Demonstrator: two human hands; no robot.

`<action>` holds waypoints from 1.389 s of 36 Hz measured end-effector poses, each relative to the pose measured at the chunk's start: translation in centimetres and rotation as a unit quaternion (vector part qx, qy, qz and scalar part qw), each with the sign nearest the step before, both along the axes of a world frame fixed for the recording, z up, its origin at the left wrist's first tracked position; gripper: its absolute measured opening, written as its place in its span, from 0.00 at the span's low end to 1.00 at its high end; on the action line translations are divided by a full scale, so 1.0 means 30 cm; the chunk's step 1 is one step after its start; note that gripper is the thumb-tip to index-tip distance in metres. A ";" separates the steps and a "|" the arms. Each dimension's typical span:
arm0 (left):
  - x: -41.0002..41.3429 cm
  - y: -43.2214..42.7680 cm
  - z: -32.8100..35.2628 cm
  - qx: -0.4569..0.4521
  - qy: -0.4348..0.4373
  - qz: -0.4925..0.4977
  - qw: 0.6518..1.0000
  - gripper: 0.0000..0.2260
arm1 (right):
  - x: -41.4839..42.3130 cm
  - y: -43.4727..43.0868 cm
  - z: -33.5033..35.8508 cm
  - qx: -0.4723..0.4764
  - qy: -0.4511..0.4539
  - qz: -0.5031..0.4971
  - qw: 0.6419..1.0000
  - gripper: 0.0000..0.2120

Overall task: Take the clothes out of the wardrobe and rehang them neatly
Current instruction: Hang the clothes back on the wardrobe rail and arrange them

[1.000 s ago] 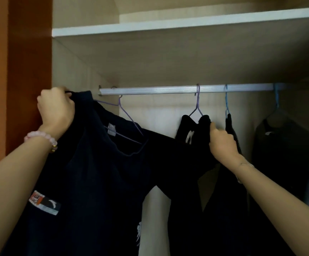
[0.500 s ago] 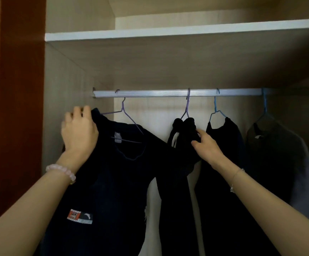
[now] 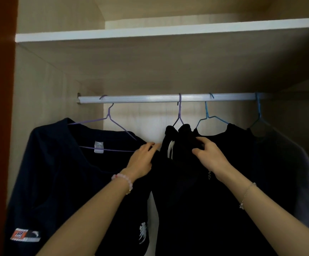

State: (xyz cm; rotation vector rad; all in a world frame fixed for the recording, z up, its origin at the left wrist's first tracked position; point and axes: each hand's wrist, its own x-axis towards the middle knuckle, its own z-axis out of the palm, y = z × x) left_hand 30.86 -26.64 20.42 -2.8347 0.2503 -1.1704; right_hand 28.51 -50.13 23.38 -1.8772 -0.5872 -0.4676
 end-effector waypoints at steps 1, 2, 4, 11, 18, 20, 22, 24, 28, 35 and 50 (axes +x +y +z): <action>0.034 0.000 0.006 -0.001 0.006 0.011 1.000 0.34 | 0.000 -0.001 0.005 -0.001 0.003 0.009 1.000 0.21; 0.066 0.001 0.012 0.000 0.011 0.024 1.000 0.34 | -0.001 -0.002 0.008 -0.003 0.005 0.017 1.000 0.21; 0.125 0.010 0.026 0.021 0.012 0.054 0.998 0.32 | -0.002 -0.003 0.013 -0.012 0.004 0.030 0.999 0.21; 0.253 0.121 0.042 -0.019 -0.014 0.143 0.989 0.15 | 0.020 -0.010 0.008 -0.027 0.008 0.047 0.998 0.15; 0.315 0.105 0.153 -0.073 -0.079 0.062 0.992 0.14 | 0.043 -0.008 0.008 -0.032 -0.005 0.053 0.998 0.15; 0.351 0.094 0.190 -0.091 -0.101 0.008 0.991 0.14 | 0.051 -0.013 0.012 -0.036 -0.005 0.054 0.998 0.16; 0.388 0.079 0.209 -0.114 -0.121 -0.058 0.984 0.15 | 0.059 -0.019 0.015 -0.036 -0.004 0.059 0.998 0.16; 0.415 0.050 0.198 -0.145 -0.112 -0.126 0.975 0.15 | 0.064 -0.026 0.015 -0.030 -0.001 0.068 0.997 0.14; 0.464 -0.005 0.125 -0.192 -0.069 -0.186 0.961 0.13 | 0.068 -0.040 0.020 -0.016 -0.001 0.072 0.997 0.14; 0.416 0.045 -0.030 -0.158 0.051 -0.120 0.979 0.18 | 0.080 -0.066 0.020 -0.010 -0.002 0.046 0.999 0.16; 0.022 0.009 -0.554 -0.092 0.342 -0.027 0.935 0.16 | 0.024 0.012 -0.003 -0.008 -0.021 0.041 0.999 0.11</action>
